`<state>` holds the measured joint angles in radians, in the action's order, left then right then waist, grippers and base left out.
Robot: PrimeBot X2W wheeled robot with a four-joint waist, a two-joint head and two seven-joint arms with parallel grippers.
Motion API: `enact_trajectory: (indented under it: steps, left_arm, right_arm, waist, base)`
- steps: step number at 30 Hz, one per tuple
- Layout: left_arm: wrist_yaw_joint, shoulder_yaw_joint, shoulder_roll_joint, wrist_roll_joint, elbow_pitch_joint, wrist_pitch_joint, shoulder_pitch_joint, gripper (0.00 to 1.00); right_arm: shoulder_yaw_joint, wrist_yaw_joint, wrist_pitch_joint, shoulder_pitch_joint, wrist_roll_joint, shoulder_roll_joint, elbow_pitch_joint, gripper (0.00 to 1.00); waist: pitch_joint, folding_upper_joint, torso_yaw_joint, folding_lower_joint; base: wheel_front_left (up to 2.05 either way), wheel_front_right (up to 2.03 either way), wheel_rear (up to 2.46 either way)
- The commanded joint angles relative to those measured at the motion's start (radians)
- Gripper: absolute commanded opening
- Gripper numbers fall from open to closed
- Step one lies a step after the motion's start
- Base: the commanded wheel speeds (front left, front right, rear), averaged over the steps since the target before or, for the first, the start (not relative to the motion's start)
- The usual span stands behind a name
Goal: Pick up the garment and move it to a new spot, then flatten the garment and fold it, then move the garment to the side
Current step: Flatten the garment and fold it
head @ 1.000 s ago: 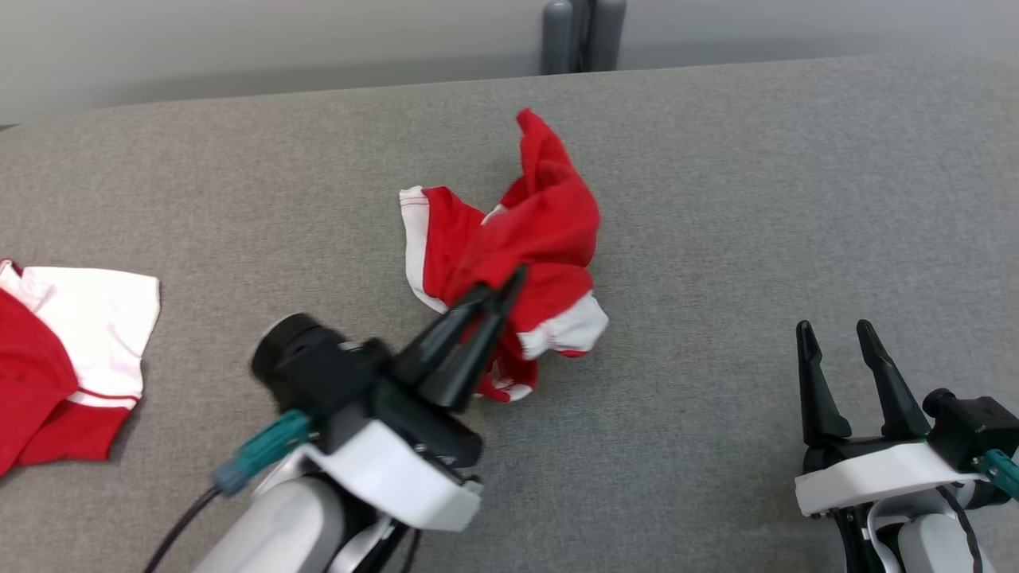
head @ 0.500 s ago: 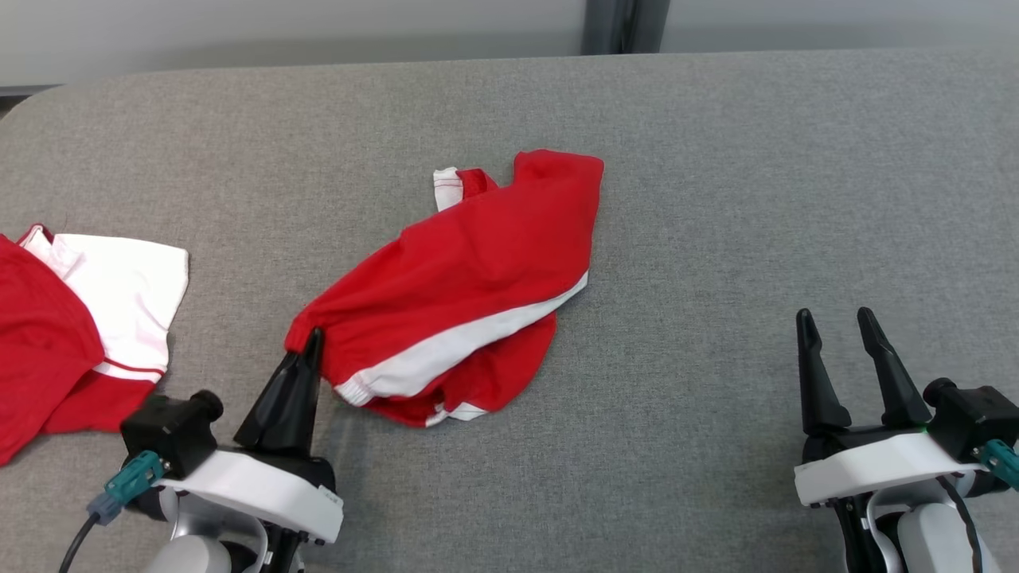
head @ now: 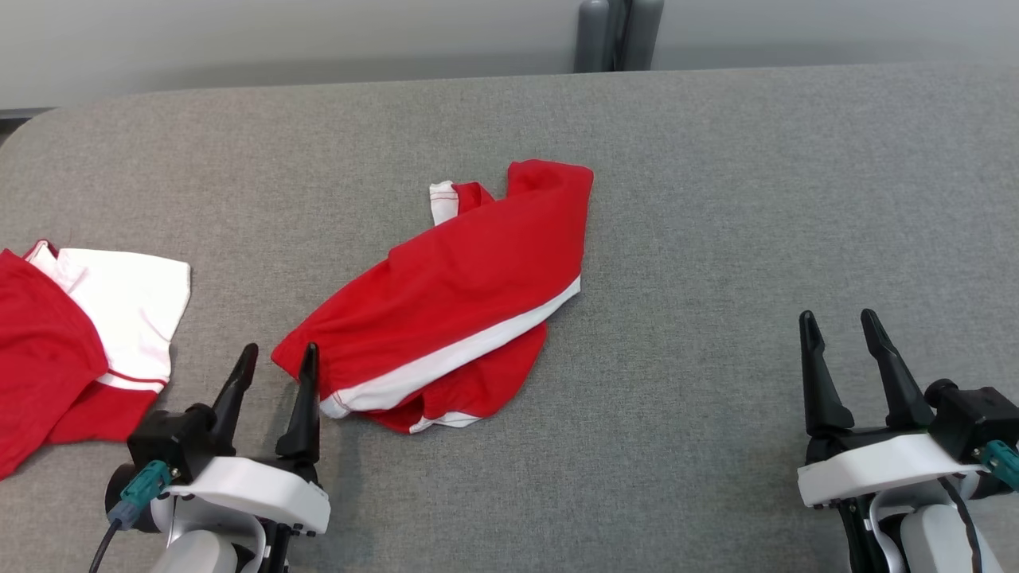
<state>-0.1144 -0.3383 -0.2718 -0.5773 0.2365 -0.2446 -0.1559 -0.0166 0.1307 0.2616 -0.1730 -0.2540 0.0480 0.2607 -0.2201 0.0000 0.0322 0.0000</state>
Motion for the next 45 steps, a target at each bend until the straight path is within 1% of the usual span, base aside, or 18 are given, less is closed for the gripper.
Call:
enact_trajectory:
  steps: [1,5,8,12,20,30,33,37,41,45]
  left_arm:
    - [-0.009,0.009,-0.001,0.019,-0.011,-0.009,-0.022,1.0]
    - [-0.035,0.031,0.003,0.083,-0.055,-0.02,-0.015,1.0]
    - [-0.044,0.044,0.001,0.139,-0.098,-0.021,-0.011,1.0]
    - [-0.042,0.058,0.002,0.18,-0.131,-0.02,0.024,1.0]
    - [-0.037,0.061,0.007,0.188,-0.122,-0.02,0.088,1.0]
    - [-0.028,0.05,0.017,0.184,-0.101,-0.02,0.077,1.0]
    - [-0.02,0.043,0.02,0.186,-0.096,-0.02,0.059,1.0]
    - [-0.01,0.035,0.032,0.192,-0.097,-0.02,0.036,1.0]
    - [-0.001,0.032,0.051,0.194,-0.093,-0.02,0.015,1.0]
    - [0.018,0.023,0.074,0.2,-0.083,-0.02,-0.007,1.0]
  right_arm:
    - [0.005,0.0,0.005,0.009,0.004,0.005,-0.007,1.0]
    - [0.021,0.0,-0.004,0.022,0.023,0.005,-0.013,1.0]
    - [0.031,0.0,-0.013,0.035,0.042,0.005,-0.021,1.0]
    - [0.036,0.0,-0.029,0.052,0.064,0.005,-0.036,1.0]
    - [0.047,0.0,-0.057,0.082,0.085,0.005,-0.068,1.0]
    - [0.054,0.0,-0.075,0.096,0.093,0.005,-0.088,1.0]
    - [0.059,0.0,-0.082,0.093,0.1,0.005,-0.088,1.0]
    - [0.062,0.0,-0.093,0.072,0.114,0.005,-0.063,1.0]
    - [0.04,0.0,-0.096,0.028,0.121,0.005,0.005,1.0]
    - [0.007,0.0,-0.09,-0.025,0.103,0.005,0.089,1.0]
  waist:
    - [0.011,0.0,-0.003,0.0]
    - [0.04,0.0,-0.011,0.0]
    - [0.062,0.0,-0.018,0.0]
    - [0.095,0.0,-0.024,0.0]
    - [0.122,0.0,-0.036,0.0]
    - [0.123,0.0,-0.058,0.0]
    - [0.115,0.0,-0.076,0.0]
    - [0.091,0.0,-0.119,0.0]
    - [0.064,0.0,-0.17,0.0]
    - [0.036,0.0,-0.23,0.0]
  base:
    - [0.0,0.0,0.0]
    - [0.0,0.0,0.0]
    - [0.0,0.0,0.0]
    - [0.0,0.0,0.0]
    - [0.0,0.0,0.0]
    - [0.0,0.0,0.0]
    - [0.0,0.0,0.0]
    - [0.0,0.0,0.0]
    - [0.0,0.0,0.0]
    - [0.0,0.0,0.0]
